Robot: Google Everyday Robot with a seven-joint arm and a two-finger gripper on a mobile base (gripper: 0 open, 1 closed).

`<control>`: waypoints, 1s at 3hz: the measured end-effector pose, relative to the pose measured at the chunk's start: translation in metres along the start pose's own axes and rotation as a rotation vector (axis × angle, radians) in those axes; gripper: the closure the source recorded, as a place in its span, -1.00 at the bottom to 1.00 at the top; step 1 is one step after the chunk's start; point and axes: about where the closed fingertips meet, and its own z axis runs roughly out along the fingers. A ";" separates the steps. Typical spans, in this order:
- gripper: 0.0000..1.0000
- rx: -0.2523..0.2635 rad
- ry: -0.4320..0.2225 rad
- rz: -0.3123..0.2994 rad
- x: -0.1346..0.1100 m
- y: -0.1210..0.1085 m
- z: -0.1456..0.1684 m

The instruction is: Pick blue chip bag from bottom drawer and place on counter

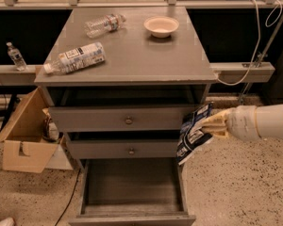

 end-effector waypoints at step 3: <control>1.00 0.069 0.056 -0.075 -0.015 -0.043 -0.052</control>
Offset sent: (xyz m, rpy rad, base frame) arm 0.0034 -0.0071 0.0326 -0.0089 -0.0501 -0.0064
